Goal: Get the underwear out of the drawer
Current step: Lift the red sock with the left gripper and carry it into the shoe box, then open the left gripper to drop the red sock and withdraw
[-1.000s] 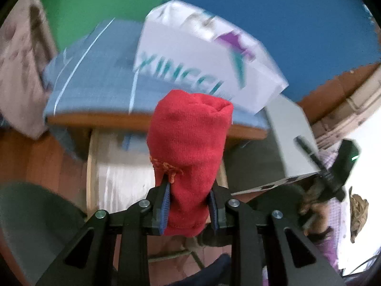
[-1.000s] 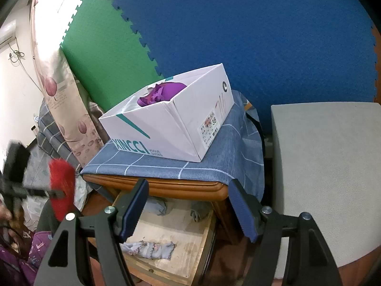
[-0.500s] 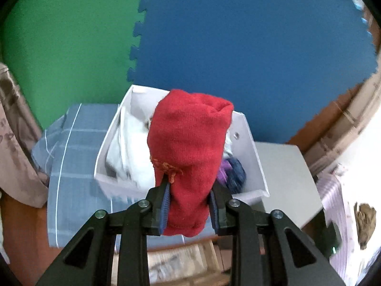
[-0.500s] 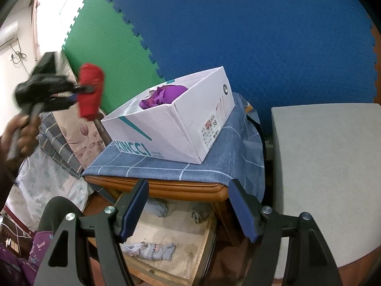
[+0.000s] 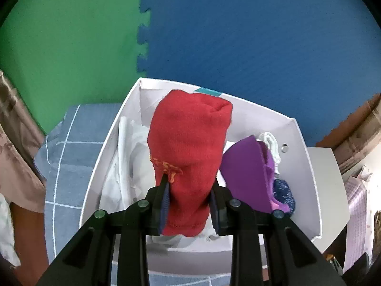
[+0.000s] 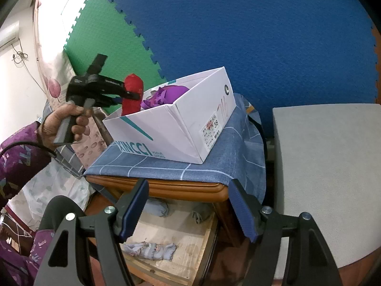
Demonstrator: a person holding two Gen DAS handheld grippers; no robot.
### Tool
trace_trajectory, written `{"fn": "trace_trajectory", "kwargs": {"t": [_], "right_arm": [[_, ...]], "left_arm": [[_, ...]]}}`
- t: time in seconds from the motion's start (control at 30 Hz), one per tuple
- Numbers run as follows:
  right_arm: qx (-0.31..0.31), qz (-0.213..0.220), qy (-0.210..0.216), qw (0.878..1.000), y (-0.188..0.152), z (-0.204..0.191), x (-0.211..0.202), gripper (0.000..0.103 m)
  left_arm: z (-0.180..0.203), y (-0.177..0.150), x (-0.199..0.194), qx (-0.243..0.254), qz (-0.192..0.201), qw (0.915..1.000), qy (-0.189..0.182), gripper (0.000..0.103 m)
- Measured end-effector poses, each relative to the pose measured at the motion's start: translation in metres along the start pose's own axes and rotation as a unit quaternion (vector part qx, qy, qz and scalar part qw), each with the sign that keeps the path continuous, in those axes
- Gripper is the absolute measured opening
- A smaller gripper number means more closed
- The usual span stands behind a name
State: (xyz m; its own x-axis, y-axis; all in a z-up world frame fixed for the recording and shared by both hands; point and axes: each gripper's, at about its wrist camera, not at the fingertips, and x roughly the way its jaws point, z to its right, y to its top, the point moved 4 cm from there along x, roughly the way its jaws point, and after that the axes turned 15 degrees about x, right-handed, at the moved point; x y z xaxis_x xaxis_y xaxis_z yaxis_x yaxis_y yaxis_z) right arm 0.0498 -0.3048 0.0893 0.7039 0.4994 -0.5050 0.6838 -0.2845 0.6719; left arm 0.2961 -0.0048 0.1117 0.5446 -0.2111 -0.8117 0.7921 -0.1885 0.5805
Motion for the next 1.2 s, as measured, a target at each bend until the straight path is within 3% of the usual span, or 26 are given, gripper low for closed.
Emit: {"fn": "trace_trajectory", "kwargs": {"t": [0.47, 0.53, 0.67, 0.73, 0.9, 1.0, 1.2], "right_arm": [[-0.002, -0.005, -0.001, 1.000, 0.000, -0.001, 0.002, 0.071], [-0.003, -0.005, -0.002, 1.000, 0.000, -0.001, 0.003, 0.071], [-0.003, -0.006, -0.002, 1.000, 0.000, -0.002, 0.002, 0.071], [-0.003, -0.006, -0.003, 1.000, 0.001, -0.002, 0.002, 0.071], [-0.003, -0.009, -0.005, 1.000, 0.000, -0.002, 0.004, 0.071], [-0.006, -0.011, -0.007, 1.000, 0.000, -0.002, 0.004, 0.071], [-0.013, -0.016, -0.014, 1.000, -0.002, -0.004, 0.008, 0.071]], "left_arm": [[-0.004, -0.008, 0.026, 0.008, -0.019, 0.9996, 0.021, 0.035], [-0.002, -0.010, 0.027, 0.018, -0.019, 0.9991, 0.033, 0.039], [0.001, -0.017, 0.030, 0.035, -0.021, 0.9972, 0.062, 0.065], [0.005, -0.021, 0.029, 0.048, -0.020, 0.9957, 0.076, 0.069], [0.022, -0.029, 0.025, 0.096, -0.026, 0.9868, 0.128, 0.087], [0.035, -0.034, 0.014, 0.131, -0.005, 0.9774, 0.166, 0.089], [0.052, -0.038, -0.009, 0.159, 0.026, 0.9703, 0.181, 0.091]]}}
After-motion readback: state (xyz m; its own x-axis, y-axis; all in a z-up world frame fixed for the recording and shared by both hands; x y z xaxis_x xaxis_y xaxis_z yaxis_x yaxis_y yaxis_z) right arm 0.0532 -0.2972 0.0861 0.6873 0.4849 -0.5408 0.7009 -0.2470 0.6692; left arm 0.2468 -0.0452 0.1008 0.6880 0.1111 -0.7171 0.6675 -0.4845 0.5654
